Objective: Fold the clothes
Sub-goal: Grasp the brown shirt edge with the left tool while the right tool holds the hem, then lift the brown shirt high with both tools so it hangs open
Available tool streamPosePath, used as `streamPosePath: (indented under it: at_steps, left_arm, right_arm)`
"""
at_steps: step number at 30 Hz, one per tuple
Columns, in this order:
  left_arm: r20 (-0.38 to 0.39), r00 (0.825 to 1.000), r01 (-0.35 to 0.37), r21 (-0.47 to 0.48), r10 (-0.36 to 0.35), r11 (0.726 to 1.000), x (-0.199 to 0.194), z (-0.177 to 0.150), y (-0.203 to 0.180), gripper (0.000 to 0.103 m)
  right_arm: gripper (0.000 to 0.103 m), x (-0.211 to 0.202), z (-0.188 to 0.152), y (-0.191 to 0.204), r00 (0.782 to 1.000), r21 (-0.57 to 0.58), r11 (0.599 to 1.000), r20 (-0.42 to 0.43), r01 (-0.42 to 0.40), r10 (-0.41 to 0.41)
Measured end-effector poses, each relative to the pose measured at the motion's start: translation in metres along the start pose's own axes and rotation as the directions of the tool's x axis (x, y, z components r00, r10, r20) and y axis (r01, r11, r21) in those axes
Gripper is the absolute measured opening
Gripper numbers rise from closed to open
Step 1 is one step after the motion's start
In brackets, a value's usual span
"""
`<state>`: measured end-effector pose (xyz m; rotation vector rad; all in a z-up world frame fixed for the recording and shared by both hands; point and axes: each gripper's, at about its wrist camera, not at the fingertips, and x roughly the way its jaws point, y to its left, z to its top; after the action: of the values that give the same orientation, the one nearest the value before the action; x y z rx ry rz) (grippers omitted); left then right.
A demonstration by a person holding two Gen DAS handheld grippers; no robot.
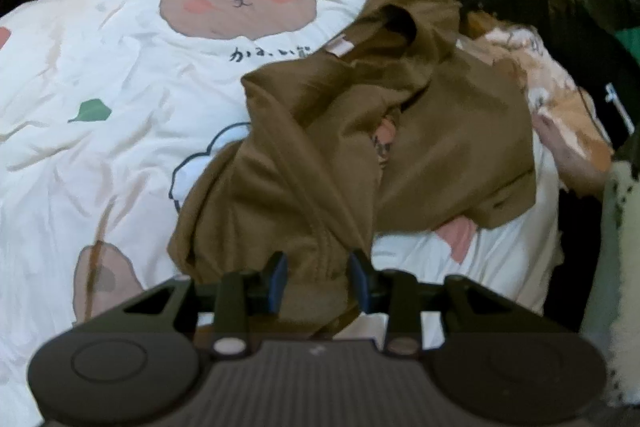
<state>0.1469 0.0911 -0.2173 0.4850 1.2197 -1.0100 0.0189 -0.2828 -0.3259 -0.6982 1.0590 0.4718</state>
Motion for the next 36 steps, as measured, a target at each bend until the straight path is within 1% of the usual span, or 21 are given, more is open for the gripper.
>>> streamPosePath:
  at_steps: [4, 6, 9, 12, 14, 15, 17, 21, 26, 28, 32, 33, 35, 36]
  left_arm:
    - [-0.039, 0.999, -0.028, 0.046, 0.029, 0.999, 0.012, -0.001, -0.008, 0.038]
    - [-0.062, 0.997, -0.036, 0.068, 0.040, 0.997, 0.019, -0.002, -0.013, 0.036]
    - [-0.080, 0.995, -0.050, 0.061, 0.054, 0.997, 0.029, -0.003, -0.015, 0.035]
    - [-0.100, 0.993, -0.055, 0.047, 0.060, 0.997, 0.037, -0.005, -0.015, 0.025]
    - [-0.109, 0.991, -0.068, 0.057, 0.074, 0.996, 0.039, -0.006, -0.016, 0.013]
    - [-0.112, 0.990, -0.079, 0.061, 0.086, 0.995, 0.039, -0.006, -0.016, 0.011]
    - [-0.110, 0.990, -0.083, 0.057, 0.089, 0.995, 0.035, -0.007, -0.014, 0.009]
    - [-0.086, 0.990, -0.113, 0.036, 0.116, 0.993, 0.014, -0.010, -0.006, 0.008]
    - [-0.046, 0.982, -0.184, -0.016, 0.183, 0.983, -0.023, -0.015, 0.009, 0.008]
    - [-0.024, 0.976, -0.218, -0.046, 0.217, 0.975, -0.041, -0.016, 0.015, 0.008]
    - [-0.004, 0.956, -0.294, -0.077, 0.295, 0.953, -0.062, -0.015, 0.022, 0.007]
    - [0.001, 0.944, -0.329, -0.075, 0.330, 0.941, -0.069, -0.013, 0.022, 0.007]
    - [0.012, 0.930, -0.366, -0.077, 0.368, 0.927, -0.077, -0.010, 0.021, 0.006]
    - [0.021, 0.914, -0.403, -0.073, 0.405, 0.912, -0.083, -0.007, 0.020, 0.006]
  right_arm:
    - [0.010, -0.001, -0.001, 0.000, 1.000, 0.000, 1.000, 0.000, 0.000, 0.000]
    - [0.010, -0.001, -0.001, 0.000, 1.000, -0.001, 1.000, 0.000, 0.000, 0.000]
    - [0.010, -0.002, -0.002, 0.001, 1.000, -0.003, 1.000, -0.001, -0.001, 0.001]
    - [0.010, -0.001, -0.003, 0.001, 1.000, -0.006, 1.000, -0.003, -0.003, 0.003]
    - [0.010, -0.001, -0.003, 0.000, 1.000, -0.006, 1.000, -0.003, -0.004, 0.004]
    - [0.010, -0.001, -0.003, 0.000, 1.000, -0.007, 1.000, -0.003, -0.005, 0.005]
    - [0.010, -0.001, -0.003, 0.000, 1.000, -0.008, 1.000, -0.002, -0.004, 0.004]
    - [0.010, -0.007, -0.005, 0.000, 1.000, -0.010, 1.000, 0.010, 0.002, -0.002]
    - [0.009, -0.021, -0.003, -0.001, 0.999, -0.031, 0.999, 0.037, 0.010, -0.009]
    - [0.009, -0.030, -0.001, -0.006, 0.998, -0.020, 1.000, 0.060, 0.021, -0.020]
    - [0.009, -0.054, 0.006, -0.019, 0.992, 0.018, 0.999, 0.116, 0.048, -0.049]
    - [0.009, -0.058, 0.007, -0.020, 0.991, 0.019, 0.998, 0.122, 0.055, -0.057]
    - [0.009, -0.069, 0.012, -0.025, 0.987, 0.021, 0.997, 0.137, 0.077, -0.079]
    - [0.009, -0.070, 0.012, -0.026, 0.987, 0.021, 0.997, 0.139, 0.079, -0.081]
